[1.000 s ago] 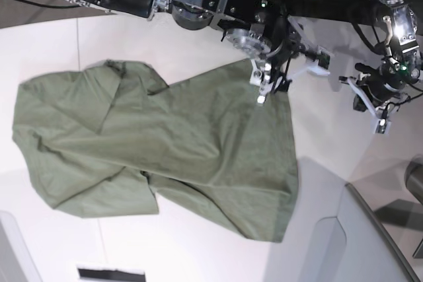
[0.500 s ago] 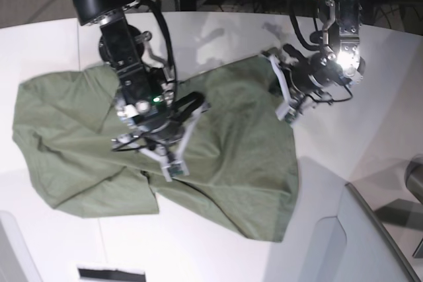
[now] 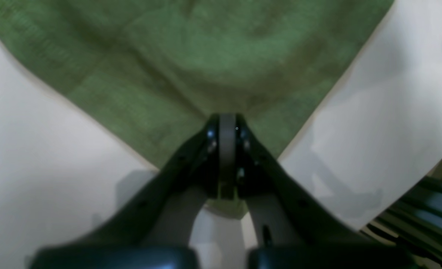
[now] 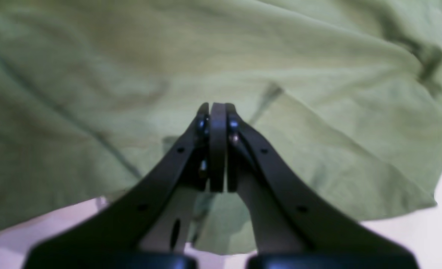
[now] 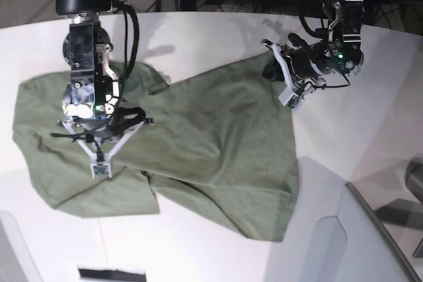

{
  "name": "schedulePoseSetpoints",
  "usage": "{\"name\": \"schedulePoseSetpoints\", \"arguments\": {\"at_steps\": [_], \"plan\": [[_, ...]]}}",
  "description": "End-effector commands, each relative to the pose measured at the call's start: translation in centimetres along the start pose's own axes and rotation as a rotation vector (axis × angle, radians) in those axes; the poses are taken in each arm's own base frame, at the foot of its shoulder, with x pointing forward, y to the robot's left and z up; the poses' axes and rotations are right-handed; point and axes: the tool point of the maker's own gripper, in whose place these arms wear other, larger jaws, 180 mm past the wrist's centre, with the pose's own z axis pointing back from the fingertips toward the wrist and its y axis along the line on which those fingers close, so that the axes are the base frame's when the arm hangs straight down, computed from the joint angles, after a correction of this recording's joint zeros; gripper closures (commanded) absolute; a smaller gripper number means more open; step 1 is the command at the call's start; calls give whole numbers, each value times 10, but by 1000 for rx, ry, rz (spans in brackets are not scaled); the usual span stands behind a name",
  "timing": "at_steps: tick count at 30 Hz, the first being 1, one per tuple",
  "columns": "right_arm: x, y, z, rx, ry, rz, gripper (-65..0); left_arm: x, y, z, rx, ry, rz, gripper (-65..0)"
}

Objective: Layout the t-shirt on the table in an organized manner, then fold the t-shirt properly
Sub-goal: 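Grasp the shirt edges with both grippers and pull them apart, then hold the shirt edges with both grippers and stretch the shirt flat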

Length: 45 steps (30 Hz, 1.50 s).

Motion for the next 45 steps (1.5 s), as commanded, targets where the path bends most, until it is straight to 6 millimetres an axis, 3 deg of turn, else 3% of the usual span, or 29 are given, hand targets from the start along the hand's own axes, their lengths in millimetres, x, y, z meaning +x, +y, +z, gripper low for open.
{"name": "schedulePoseSetpoints", "arguments": {"at_steps": [1, 7, 13, 22, 33, 38, 45], "plan": [[17, -7, 4, -11, -50, -24, 0, -21, 24, 10, 74, 104, -36, 0], [2, -44, -1, -79, -5, -115, 0, -32, 54, 35, 138, 145, -88, 0], [-42, -69, -19, -121, 118, -191, 0, -23, 66, 47, 170, 138, -132, 0], [-76, -113, -21, -204, 195, -219, 0, -8, 57, 55, 177, 98, -182, 0], [-118, -131, -31, -231, 310, -248, 0, -16, 46, 55, 159, 106, -184, 0], [-132, -161, -23, -287, 329, -338, 0, -25, 41, 55, 150, 121, -181, 0], [-152, -169, -11, -312, 356, -344, 0, -34, 37, 57, 142, 136, -177, 0]]}}
